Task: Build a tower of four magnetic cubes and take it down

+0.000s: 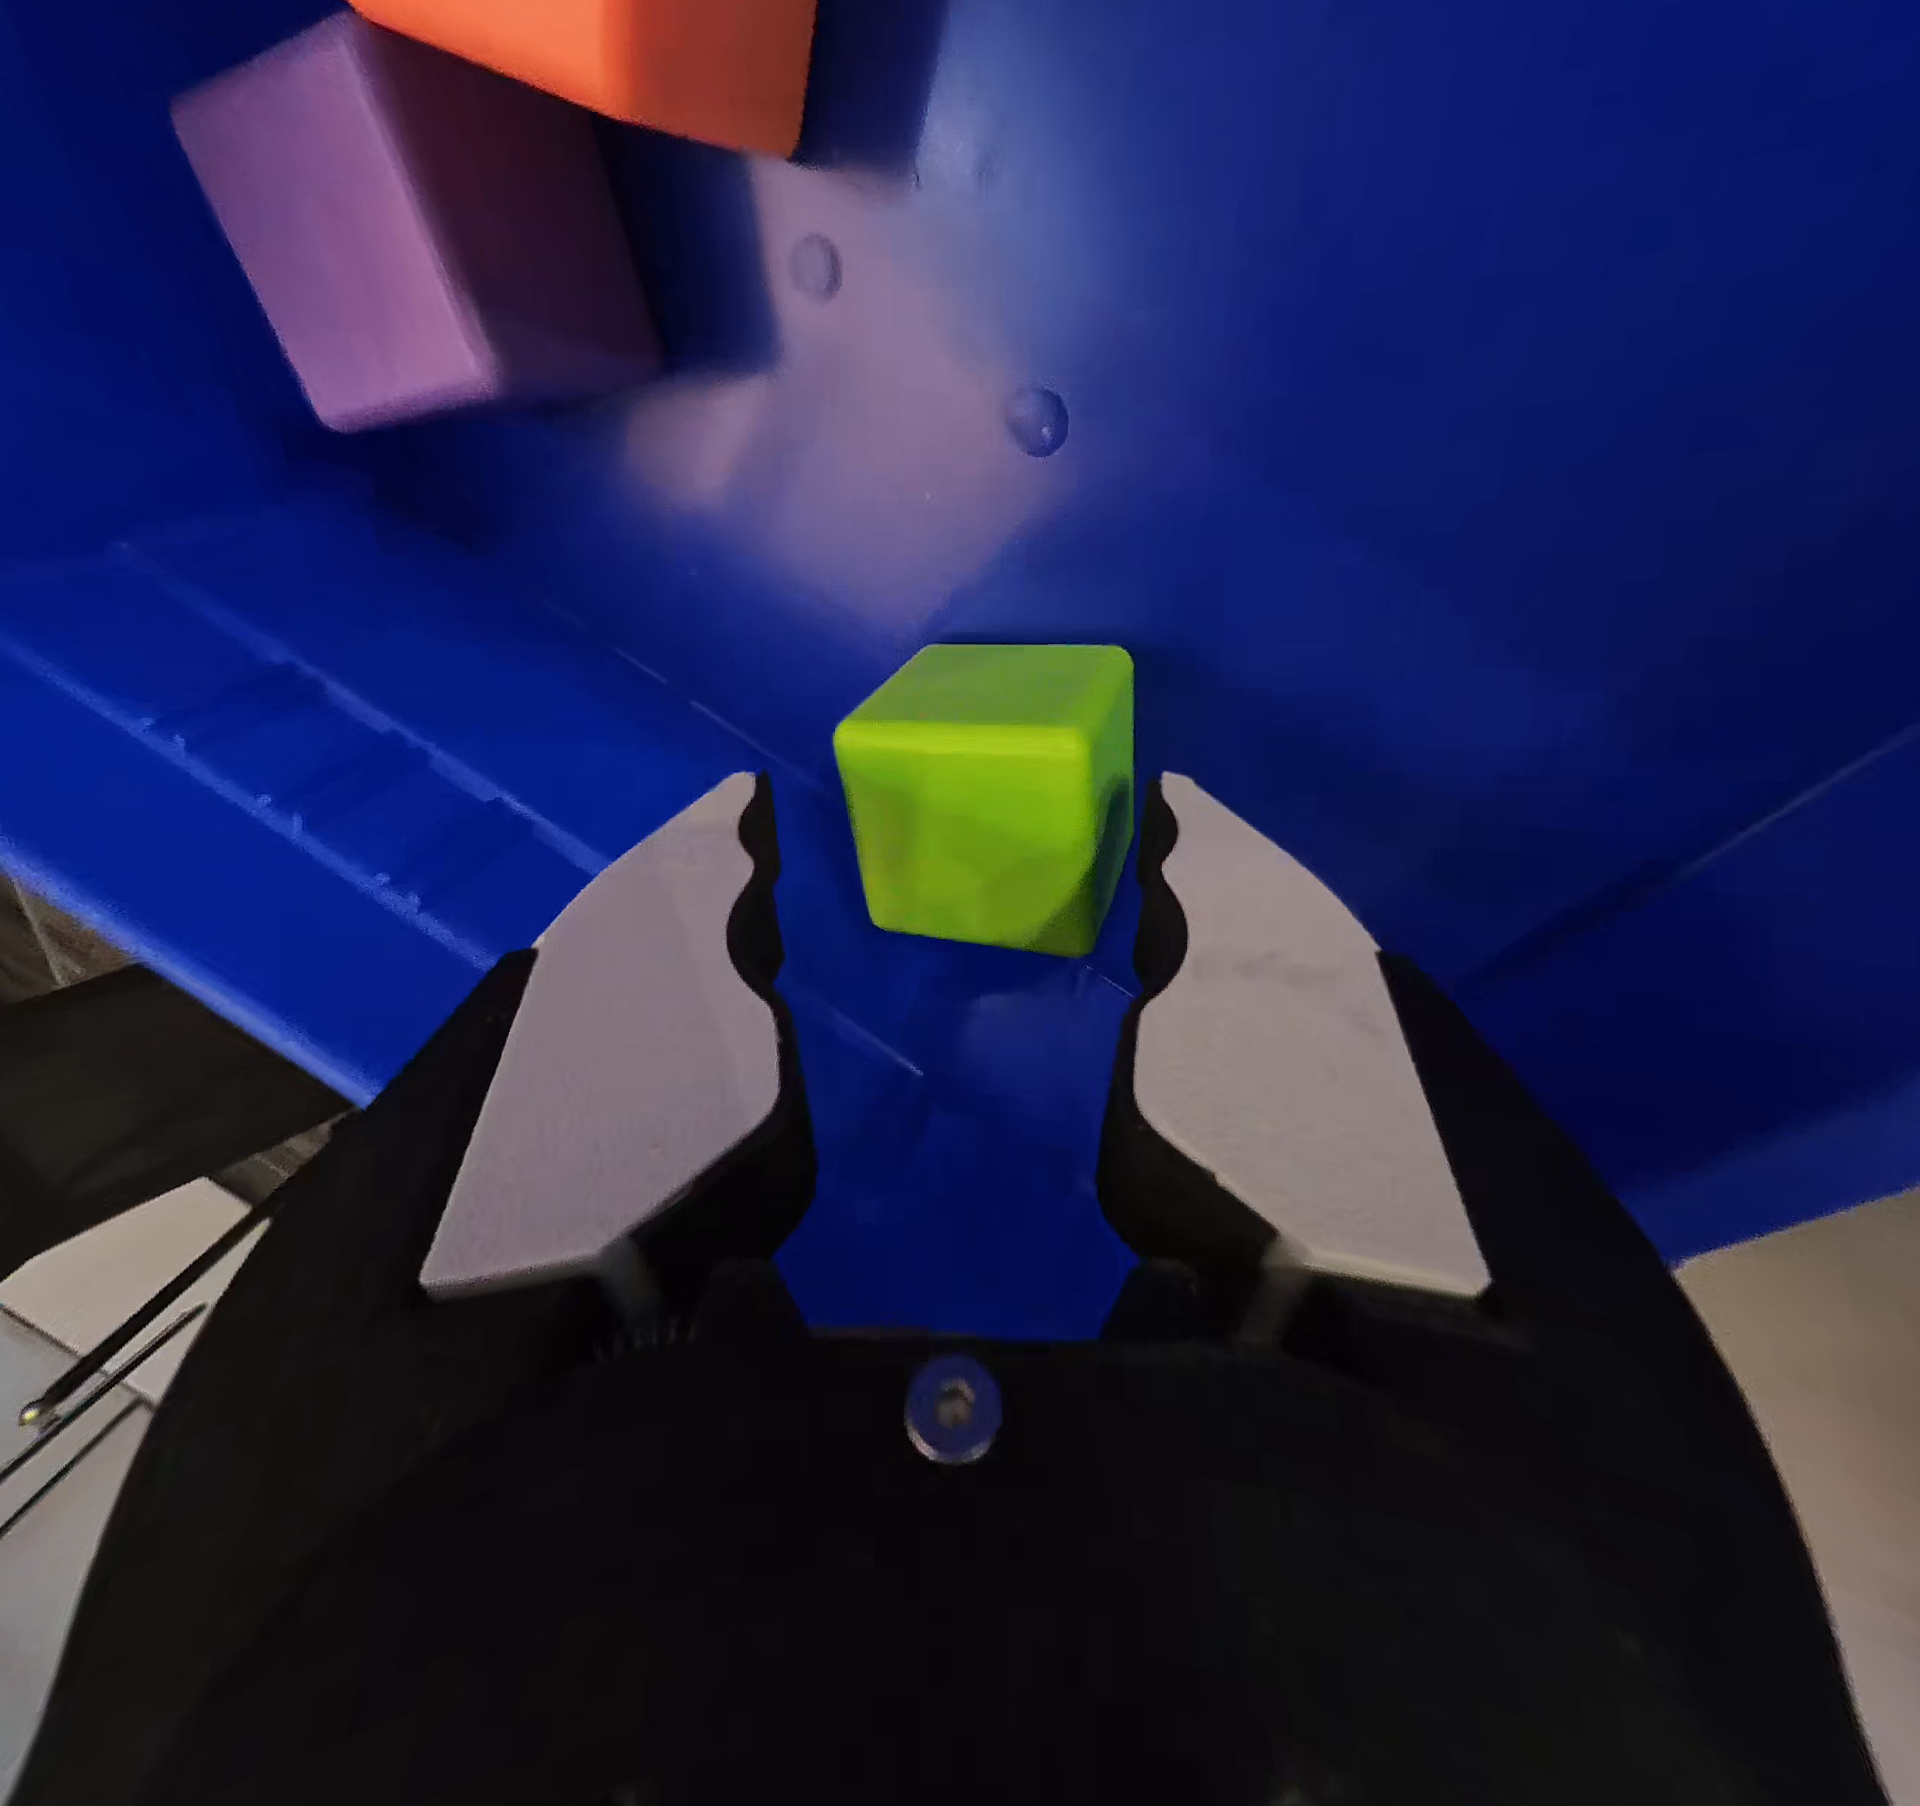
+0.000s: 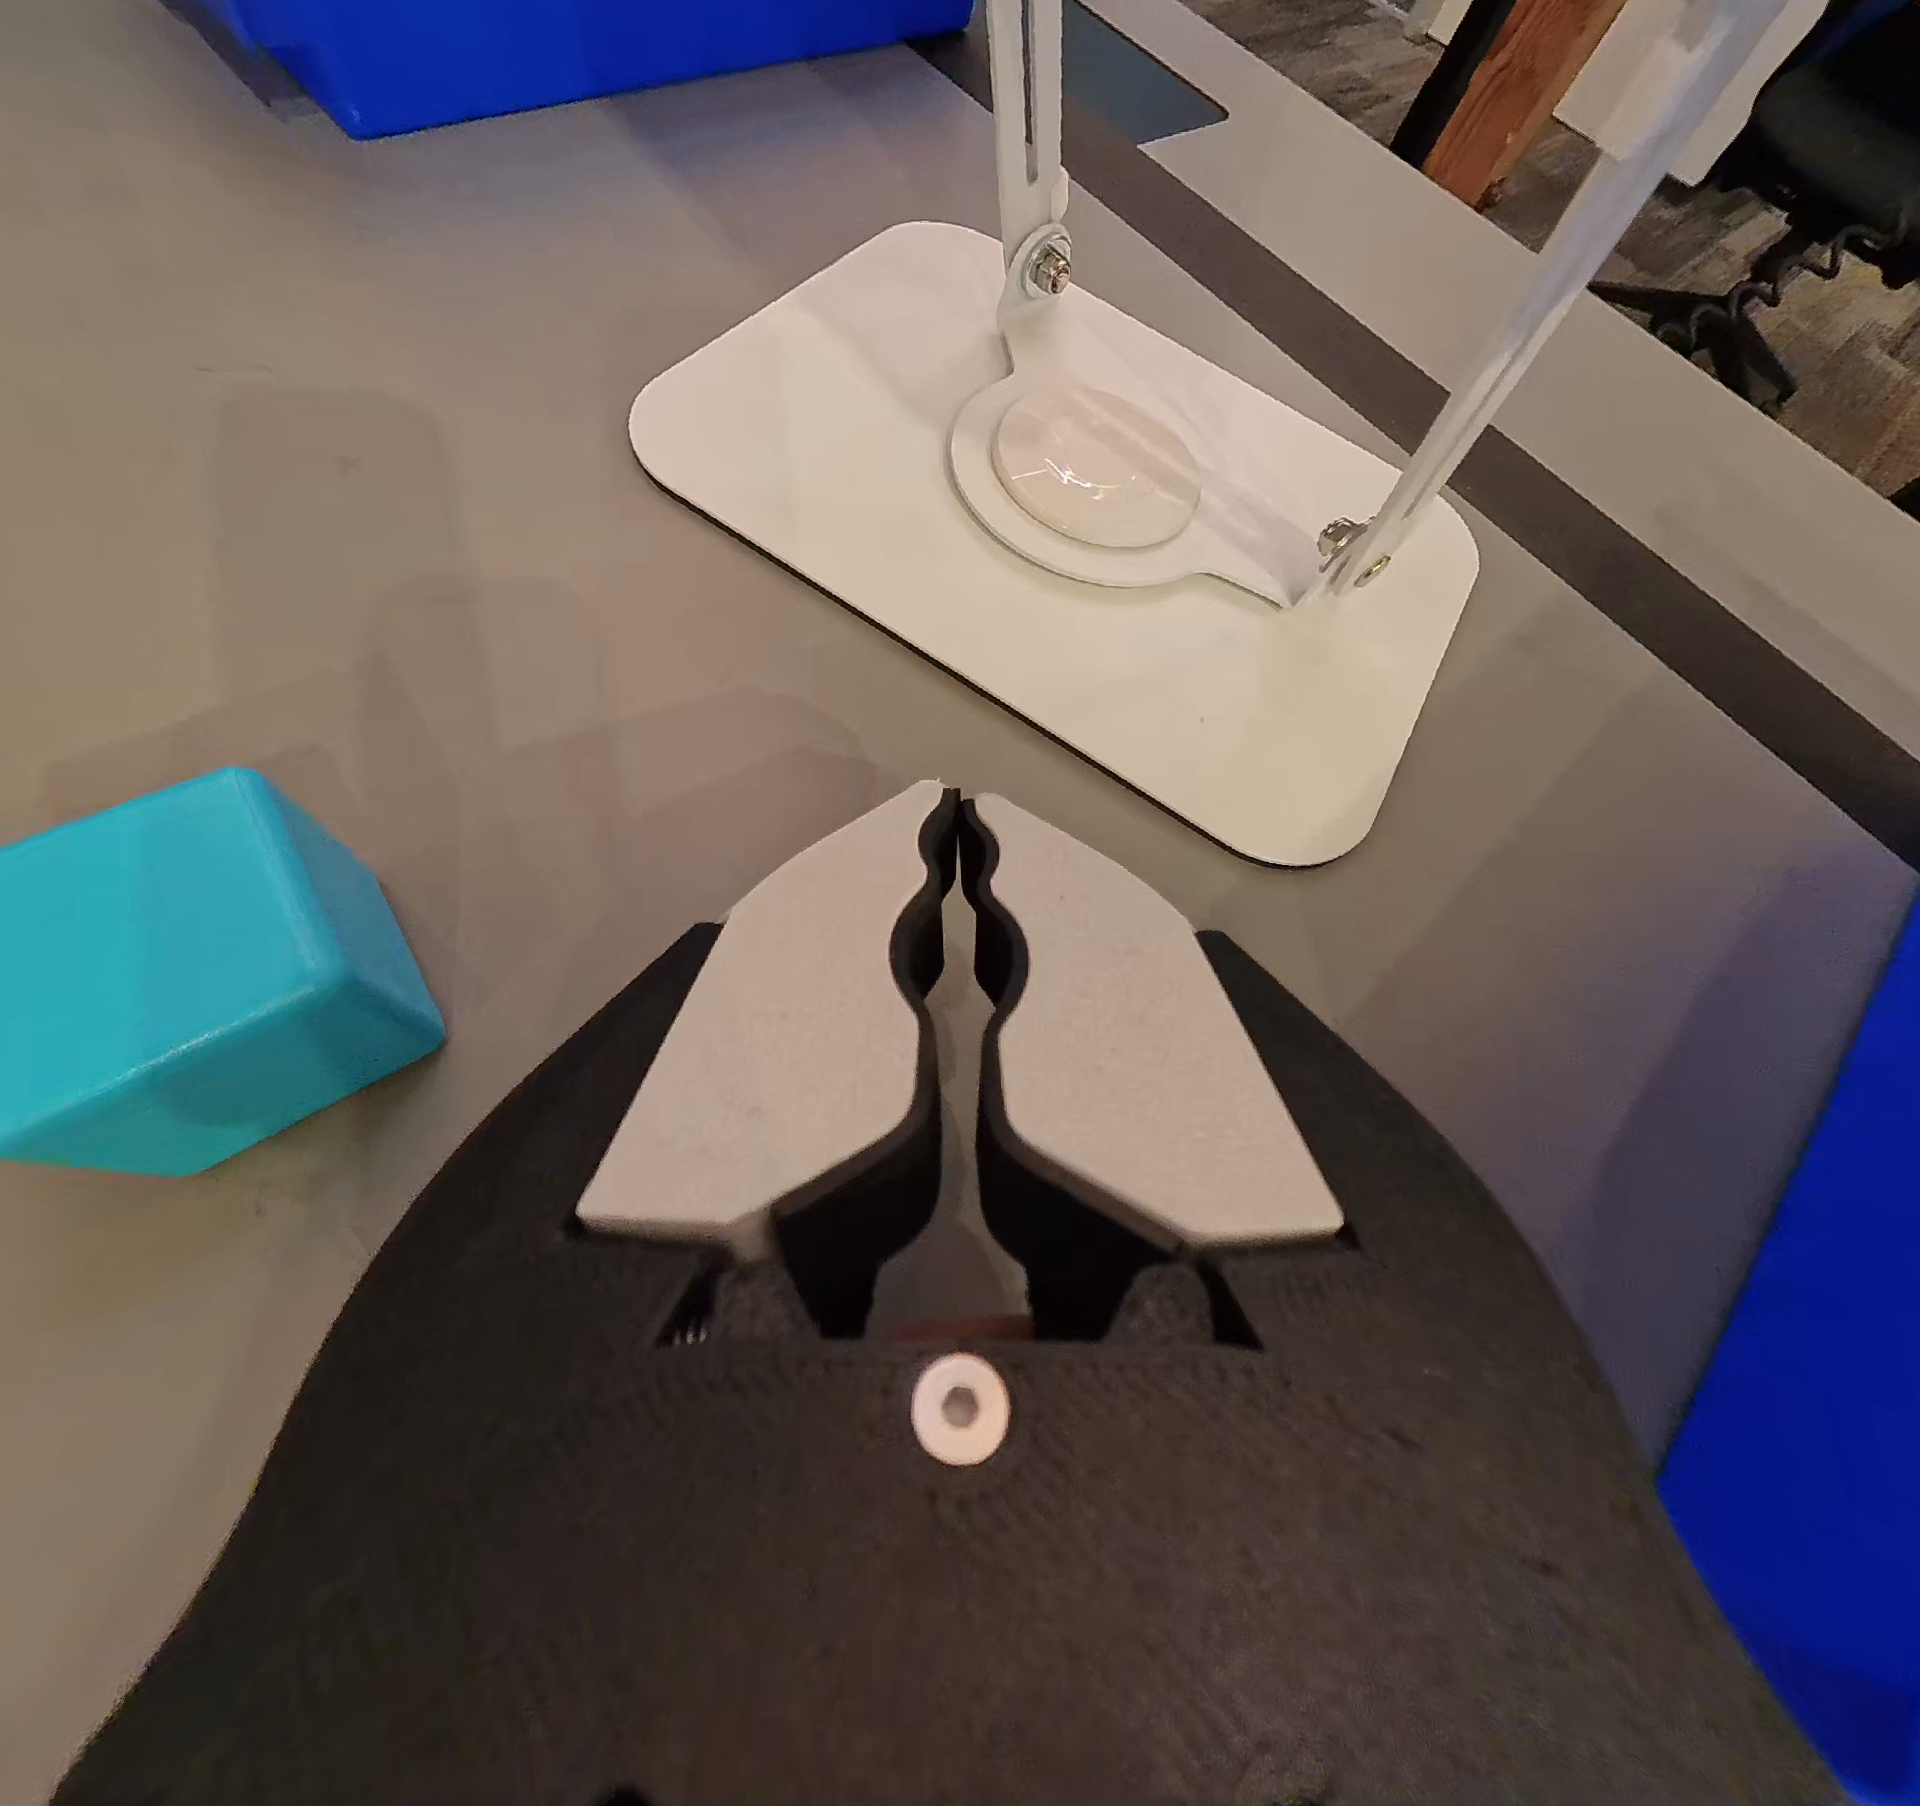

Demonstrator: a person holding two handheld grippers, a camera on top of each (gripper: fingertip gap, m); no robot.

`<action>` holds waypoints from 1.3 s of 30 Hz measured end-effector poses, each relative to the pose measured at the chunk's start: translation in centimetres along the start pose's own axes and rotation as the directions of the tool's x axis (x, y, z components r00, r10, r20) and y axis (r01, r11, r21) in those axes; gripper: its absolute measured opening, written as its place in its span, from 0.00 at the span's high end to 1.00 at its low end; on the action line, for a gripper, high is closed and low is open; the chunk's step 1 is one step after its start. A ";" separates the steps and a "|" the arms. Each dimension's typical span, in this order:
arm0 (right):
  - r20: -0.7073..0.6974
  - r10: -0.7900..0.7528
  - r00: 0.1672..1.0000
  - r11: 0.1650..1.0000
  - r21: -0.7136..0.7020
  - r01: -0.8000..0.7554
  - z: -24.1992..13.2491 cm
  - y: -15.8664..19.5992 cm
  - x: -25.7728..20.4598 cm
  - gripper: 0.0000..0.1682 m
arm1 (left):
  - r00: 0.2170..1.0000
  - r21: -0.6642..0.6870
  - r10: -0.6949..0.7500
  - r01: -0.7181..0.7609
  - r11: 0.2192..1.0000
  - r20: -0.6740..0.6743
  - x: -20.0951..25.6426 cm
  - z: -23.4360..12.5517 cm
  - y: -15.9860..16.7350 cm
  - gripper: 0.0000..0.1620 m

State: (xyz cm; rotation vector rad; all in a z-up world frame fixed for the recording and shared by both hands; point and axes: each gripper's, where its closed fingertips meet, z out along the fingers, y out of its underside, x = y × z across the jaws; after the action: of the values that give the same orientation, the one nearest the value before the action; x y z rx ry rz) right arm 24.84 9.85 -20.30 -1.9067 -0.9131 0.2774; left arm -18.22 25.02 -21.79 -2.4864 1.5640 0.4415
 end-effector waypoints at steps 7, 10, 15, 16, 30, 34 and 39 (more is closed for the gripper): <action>0.002 -0.011 1.000 1.000 -0.003 0.011 0.0 0.0 -0.1 1.00 | 0.998 -0.177 0.069 -0.069 0.982 -0.007 0.2 1.4 0.8 0.66; 0.001 -0.013 1.000 1.000 -0.003 0.013 0.0 0.0 -0.1 1.00 | 0.996 -0.178 0.088 -0.087 0.980 -0.001 0.2 1.3 0.7 0.66; 0.000 -0.016 1.000 1.000 -0.006 0.016 0.1 0.0 -0.2 1.00 | 0.998 0.004 0.056 -0.056 0.998 0.023 0.9 -1.3 -1.0 0.67; -0.001 -0.016 1.000 1.000 -0.007 0.016 0.1 0.0 -0.1 1.00 | 0.998 0.042 0.055 -0.057 0.997 0.042 0.9 -2.3 -1.3 0.67; -0.001 -0.011 1.000 1.000 0.000 0.011 0.0 0.0 -0.1 1.00 | 0.954 0.407 0.299 -0.285 0.868 0.030 17.6 -19.0 -13.5 0.67; 0.010 0.013 1.000 1.000 0.027 -0.013 -0.4 -0.3 -0.1 1.00 | 0.922 0.417 0.386 -0.353 0.837 0.006 22.3 -18.9 -16.5 0.67; 0.024 0.016 1.000 0.999 0.037 -0.016 -0.8 -0.4 0.0 1.00 | 0.889 0.485 0.457 -0.385 0.785 -0.033 26.4 -19.6 -18.8 0.67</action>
State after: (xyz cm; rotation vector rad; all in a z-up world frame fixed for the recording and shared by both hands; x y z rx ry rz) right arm 25.10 9.36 -19.56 -1.8808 -0.9030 0.3253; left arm 12.53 4.88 -12.44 -1.8328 2.0102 -0.0812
